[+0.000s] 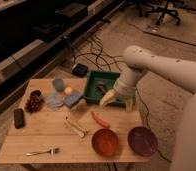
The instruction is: Stack bowls into tray
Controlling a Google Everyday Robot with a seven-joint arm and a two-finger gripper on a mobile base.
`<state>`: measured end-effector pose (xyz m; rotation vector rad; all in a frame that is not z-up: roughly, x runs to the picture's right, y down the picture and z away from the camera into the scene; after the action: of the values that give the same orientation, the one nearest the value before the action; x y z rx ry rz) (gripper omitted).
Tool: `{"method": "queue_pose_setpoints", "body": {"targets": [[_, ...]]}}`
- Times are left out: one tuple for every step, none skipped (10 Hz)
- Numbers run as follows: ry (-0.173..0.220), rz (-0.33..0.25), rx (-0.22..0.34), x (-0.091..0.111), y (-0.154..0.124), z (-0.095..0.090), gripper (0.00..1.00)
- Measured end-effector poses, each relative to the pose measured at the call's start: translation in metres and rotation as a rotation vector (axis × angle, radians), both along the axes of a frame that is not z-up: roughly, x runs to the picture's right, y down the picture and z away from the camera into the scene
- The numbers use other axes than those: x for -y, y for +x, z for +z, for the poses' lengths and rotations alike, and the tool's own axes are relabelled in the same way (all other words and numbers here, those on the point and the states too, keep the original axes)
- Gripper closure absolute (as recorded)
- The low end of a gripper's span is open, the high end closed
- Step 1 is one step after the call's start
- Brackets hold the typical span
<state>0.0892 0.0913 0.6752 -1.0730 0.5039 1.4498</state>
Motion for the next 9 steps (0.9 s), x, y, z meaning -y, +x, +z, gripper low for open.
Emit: {"method": "queue_pose_setpoints", "body": {"targets": [[0.000, 0.000, 0.000, 0.000, 0.000, 0.000, 0.20], [0.002, -0.002, 0.006, 0.000, -0.001, 0.000, 0.20], [0.003, -0.005, 0.023, 0.001, -0.002, -0.001, 0.20], [0.007, -0.025, 0.077, 0.000, -0.006, -0.006, 0.20], [0.017, -0.052, 0.147, -0.001, -0.012, -0.010, 0.20], [0.022, -0.062, 0.172, -0.001, -0.014, -0.013, 0.20], [0.024, -0.067, 0.187, -0.001, -0.014, -0.013, 0.20], [0.023, -0.066, 0.187, -0.002, -0.014, -0.013, 0.20], [0.023, -0.066, 0.187, -0.002, -0.014, -0.013, 0.20]]}}
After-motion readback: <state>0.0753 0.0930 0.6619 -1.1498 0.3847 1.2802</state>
